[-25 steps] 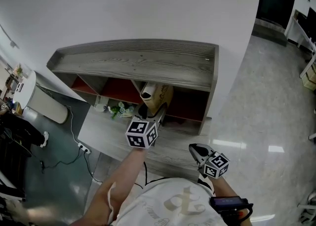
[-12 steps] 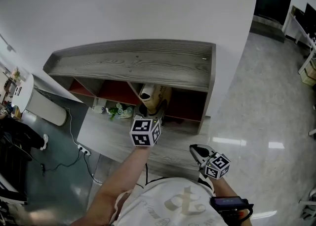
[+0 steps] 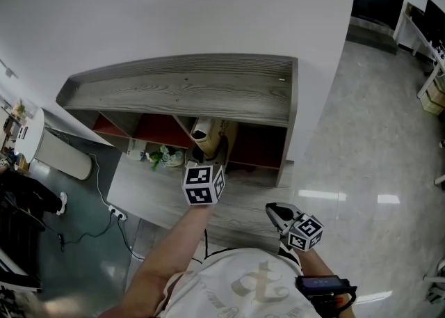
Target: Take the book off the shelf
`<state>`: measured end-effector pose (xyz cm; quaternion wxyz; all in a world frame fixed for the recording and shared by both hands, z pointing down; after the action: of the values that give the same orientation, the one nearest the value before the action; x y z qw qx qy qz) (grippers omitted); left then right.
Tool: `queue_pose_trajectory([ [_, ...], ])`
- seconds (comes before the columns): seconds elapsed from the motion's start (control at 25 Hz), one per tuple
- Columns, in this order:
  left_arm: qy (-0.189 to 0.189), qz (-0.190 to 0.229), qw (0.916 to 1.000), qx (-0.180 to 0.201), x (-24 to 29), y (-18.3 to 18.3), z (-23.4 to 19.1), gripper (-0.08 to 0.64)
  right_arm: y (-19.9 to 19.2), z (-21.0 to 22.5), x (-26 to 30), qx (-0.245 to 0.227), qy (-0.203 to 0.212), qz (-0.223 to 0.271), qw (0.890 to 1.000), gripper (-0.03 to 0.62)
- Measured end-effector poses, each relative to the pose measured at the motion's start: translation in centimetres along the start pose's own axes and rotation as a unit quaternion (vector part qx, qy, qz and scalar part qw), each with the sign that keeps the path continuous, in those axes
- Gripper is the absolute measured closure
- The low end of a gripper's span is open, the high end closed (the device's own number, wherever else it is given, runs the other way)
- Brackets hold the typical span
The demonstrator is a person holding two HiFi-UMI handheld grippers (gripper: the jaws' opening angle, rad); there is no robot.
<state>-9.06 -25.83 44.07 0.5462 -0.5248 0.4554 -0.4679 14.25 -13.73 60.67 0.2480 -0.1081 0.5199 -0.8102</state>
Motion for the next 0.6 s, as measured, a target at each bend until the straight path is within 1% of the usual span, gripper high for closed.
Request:
queue_pose_trajectory([
  [0.16, -0.002, -0.002, 1.0, -0.002, 0.0, 0.0, 0.0, 0.323, -0.2, -0.3, 0.0, -0.007, 0.004, -0.005, 1.0, 0.589],
  [0.6, -0.019, 0.017, 0.9996, -0.009, -1.1, 0.0, 0.2, 0.328, -0.3, -0.1, -0.4, 0.007, 0.005, -0.003, 1.0, 0.589],
])
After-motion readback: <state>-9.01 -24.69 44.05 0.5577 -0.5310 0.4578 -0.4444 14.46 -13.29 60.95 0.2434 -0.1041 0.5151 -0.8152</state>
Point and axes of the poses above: the fingertips, and each gripper's own axes: x forward along the fingers, z to its right, y out of its top, the point moved 7 cm from there along -x, backward along the fingers, and after that the axes turned 14 degrees about z, right-handed, at the moved point
